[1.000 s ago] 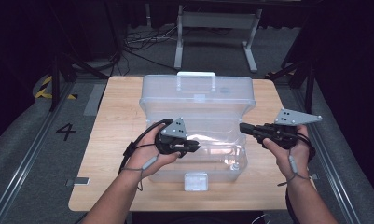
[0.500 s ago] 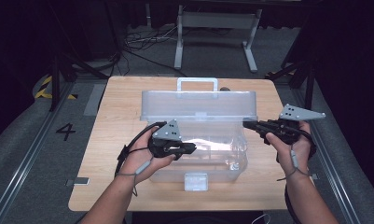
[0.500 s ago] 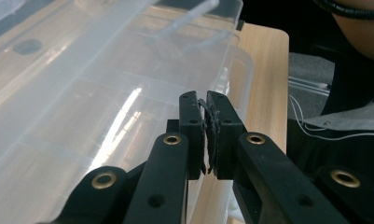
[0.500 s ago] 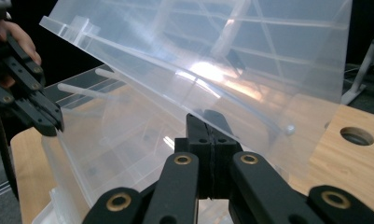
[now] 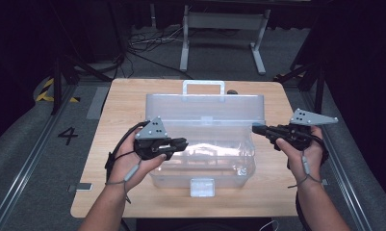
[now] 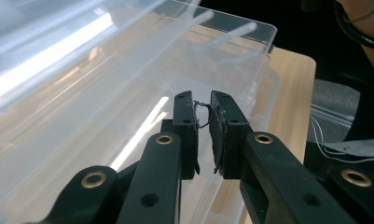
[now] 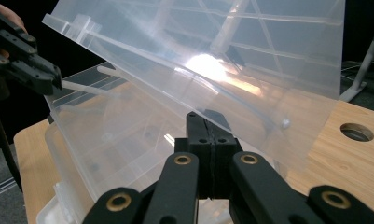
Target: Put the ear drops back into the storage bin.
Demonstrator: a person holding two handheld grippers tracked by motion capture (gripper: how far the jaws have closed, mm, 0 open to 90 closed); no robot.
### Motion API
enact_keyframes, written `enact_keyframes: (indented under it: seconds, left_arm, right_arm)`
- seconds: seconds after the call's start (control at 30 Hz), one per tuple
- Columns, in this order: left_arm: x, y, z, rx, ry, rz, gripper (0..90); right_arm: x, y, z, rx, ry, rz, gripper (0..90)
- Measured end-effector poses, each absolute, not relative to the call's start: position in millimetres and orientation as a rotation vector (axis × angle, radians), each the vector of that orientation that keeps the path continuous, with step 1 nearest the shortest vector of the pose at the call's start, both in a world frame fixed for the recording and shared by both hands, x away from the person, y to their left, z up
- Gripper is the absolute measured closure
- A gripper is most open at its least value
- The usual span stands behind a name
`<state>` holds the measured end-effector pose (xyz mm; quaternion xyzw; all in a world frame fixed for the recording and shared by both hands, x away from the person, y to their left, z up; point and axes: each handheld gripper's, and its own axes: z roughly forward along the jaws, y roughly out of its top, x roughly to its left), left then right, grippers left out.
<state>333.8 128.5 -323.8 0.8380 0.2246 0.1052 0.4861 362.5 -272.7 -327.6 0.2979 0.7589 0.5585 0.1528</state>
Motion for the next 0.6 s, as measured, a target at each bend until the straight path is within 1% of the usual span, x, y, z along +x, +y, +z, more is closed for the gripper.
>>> enact_keyframes:
  seconds: [0.1, 0.6]
  left_arm:
    - [334, 139, -323, 2.016, 0.583, 0.268, 80.8]
    - [340, 174, -326, 1.942, 0.656, 0.284, 83.5]
  right_arm:
    - [362, -273, -328, 0.851, 2.189, 1.593, 90.0]
    - [361, -276, -330, 0.842, 2.227, 1.546, 90.0]
